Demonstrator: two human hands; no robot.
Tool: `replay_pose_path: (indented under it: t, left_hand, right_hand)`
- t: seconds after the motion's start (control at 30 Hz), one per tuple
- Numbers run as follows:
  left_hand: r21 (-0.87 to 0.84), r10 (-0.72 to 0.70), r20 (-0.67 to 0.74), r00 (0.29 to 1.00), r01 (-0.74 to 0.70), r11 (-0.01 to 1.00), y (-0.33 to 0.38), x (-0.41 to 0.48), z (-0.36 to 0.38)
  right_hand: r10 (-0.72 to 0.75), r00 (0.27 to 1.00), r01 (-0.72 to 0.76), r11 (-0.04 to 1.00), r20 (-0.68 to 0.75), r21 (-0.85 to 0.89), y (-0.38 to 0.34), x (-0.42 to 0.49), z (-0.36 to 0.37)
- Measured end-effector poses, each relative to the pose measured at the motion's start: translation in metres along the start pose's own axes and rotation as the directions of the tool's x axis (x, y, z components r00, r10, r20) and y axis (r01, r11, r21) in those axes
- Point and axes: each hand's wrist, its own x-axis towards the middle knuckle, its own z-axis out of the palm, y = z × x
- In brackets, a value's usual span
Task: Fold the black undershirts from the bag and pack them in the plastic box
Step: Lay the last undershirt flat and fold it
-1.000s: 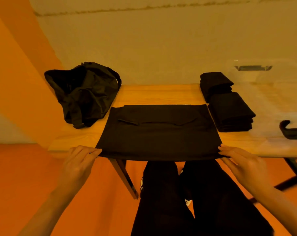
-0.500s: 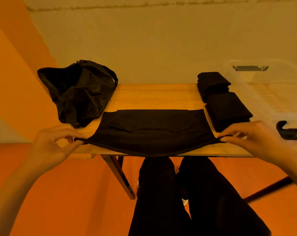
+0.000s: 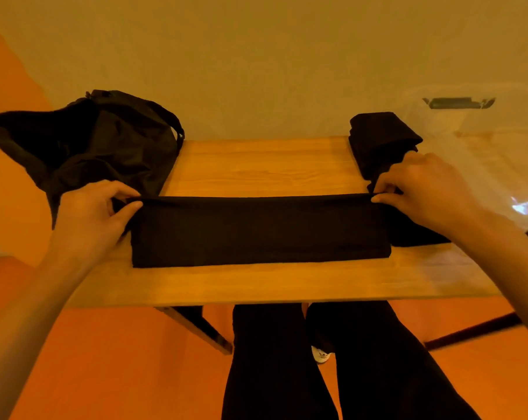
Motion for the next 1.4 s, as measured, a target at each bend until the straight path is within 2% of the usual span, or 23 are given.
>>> replay_pose_path:
  t: [0.23, 0.43, 0.73, 0.8, 0.83, 0.9, 0.97, 1.03, 1.17, 1.23, 1.4]
  left_hand:
    - [0.013, -0.142, 0.051, 0.989, 0.142, 0.99, -0.025, 0.021, 0.023]
    - [0.06, -0.176, 0.028, 0.984, 0.174, 0.983, -0.01, 0.026, 0.032]
    - [0.26, -0.125, -0.063, 0.99, 0.138, 0.956, 0.002, 0.016, 0.047]
    - [0.241, -0.074, -0.132, 0.988, 0.104, 0.965, 0.016, 0.01, 0.046]
    - [0.218, -0.041, -0.158, 0.987, 0.075, 0.973, 0.029, 0.003, 0.046]
    - [0.179, 0.032, -0.074, 0.997, -0.018, 0.984, 0.065, -0.016, 0.057]
    - [0.163, 0.103, 0.139, 0.985, -0.125, 0.979, 0.097, -0.033, 0.084]
    - [0.19, 0.081, 0.278, 0.957, -0.137, 0.972, 0.111, -0.037, 0.108]
    - [0.291, -0.136, 0.4, 0.906, 0.015, 0.957, 0.091, -0.03, 0.119]
    - [0.32, -0.17, 0.422, 0.89, 0.03, 0.947, 0.085, -0.036, 0.115]
    - [0.361, -0.255, 0.456, 0.852, 0.085, 0.929, 0.091, -0.045, 0.108]
  right_hand:
    - [-0.008, 1.0, 0.009, 0.994, 0.004, -0.113, 0.002, 0.021, 0.014]
    - [0.021, 0.999, -0.012, 0.988, 0.051, -0.154, 0.002, 0.03, 0.019]
    - [0.077, 0.991, -0.039, 0.947, 0.107, -0.32, -0.014, 0.035, 0.025]
    - [0.08, 0.993, -0.047, 0.941, 0.086, -0.334, -0.021, 0.033, 0.023]
    - [0.072, 0.996, -0.054, 0.956, 0.051, -0.289, -0.029, 0.029, 0.023]
    - [0.008, 1.0, -0.009, 0.991, -0.009, -0.133, -0.06, 0.02, 0.028]
    - [-0.071, 0.997, 0.071, 0.997, -0.025, 0.03, -0.101, 0.013, 0.045]
    - [-0.062, 0.998, 0.06, 0.992, 0.013, 0.114, -0.132, 0.011, 0.066]
    - [0.111, 0.983, -0.117, 0.993, 0.143, 0.03, -0.138, 0.01, 0.093]
    - [0.168, 0.973, -0.174, 0.985, 0.157, 0.023, -0.133, 0.005, 0.097]
    - [0.192, 0.957, -0.202, 0.979, 0.217, 0.023, -0.135, 0.001, 0.094]
